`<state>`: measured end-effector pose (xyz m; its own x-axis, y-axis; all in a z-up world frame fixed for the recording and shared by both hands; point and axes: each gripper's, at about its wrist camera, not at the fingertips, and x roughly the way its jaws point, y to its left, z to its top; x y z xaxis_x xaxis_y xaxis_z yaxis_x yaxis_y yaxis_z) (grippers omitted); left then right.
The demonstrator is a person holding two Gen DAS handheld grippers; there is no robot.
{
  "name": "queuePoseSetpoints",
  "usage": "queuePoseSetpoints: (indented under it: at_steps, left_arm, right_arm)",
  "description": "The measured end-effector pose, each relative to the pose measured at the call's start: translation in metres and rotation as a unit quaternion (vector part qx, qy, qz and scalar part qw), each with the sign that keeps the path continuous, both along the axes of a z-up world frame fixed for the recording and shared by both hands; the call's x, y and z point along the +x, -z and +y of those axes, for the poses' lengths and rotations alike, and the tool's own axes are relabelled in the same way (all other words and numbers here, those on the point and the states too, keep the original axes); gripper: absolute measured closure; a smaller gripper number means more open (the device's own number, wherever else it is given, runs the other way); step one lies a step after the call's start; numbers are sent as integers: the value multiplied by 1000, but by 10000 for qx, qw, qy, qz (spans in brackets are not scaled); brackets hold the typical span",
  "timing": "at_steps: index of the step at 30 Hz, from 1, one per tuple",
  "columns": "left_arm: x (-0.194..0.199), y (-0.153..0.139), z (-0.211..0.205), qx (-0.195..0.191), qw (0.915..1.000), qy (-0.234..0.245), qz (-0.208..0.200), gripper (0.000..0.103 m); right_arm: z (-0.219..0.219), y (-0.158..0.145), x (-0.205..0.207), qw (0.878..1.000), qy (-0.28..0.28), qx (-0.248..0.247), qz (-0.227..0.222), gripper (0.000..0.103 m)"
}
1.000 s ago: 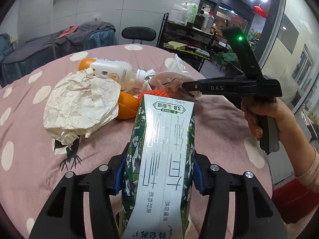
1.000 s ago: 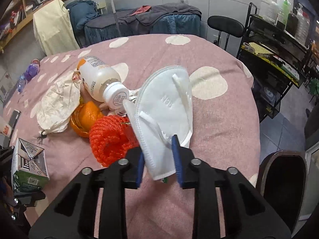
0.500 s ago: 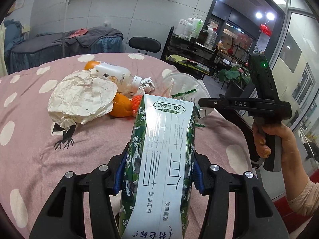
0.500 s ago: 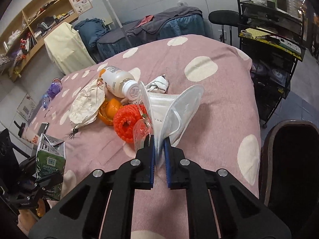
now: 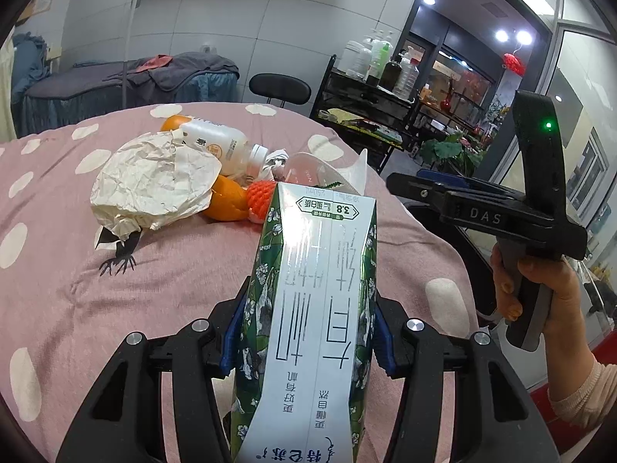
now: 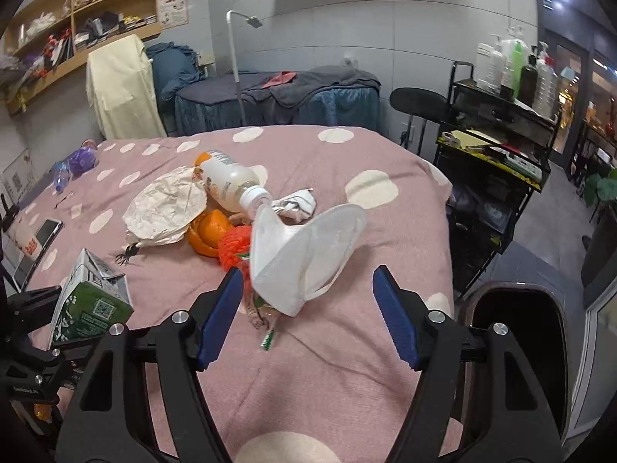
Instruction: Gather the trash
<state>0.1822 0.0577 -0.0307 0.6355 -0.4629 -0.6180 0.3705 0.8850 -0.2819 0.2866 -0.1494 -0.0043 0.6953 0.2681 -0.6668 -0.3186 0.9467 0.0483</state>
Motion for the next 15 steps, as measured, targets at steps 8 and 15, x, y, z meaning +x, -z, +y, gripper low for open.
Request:
queuePoseSetpoints:
  at_steps: [8,15]
  left_arm:
    - [-4,3,4,-57,10000,-52,21,51]
    - [-4,2,2,-104,9999,-27,13,51]
  right_arm:
    - [-1,20,54,9935,364,714,811,41]
    - [-9,36,72,9830,362,1217,1330,97]
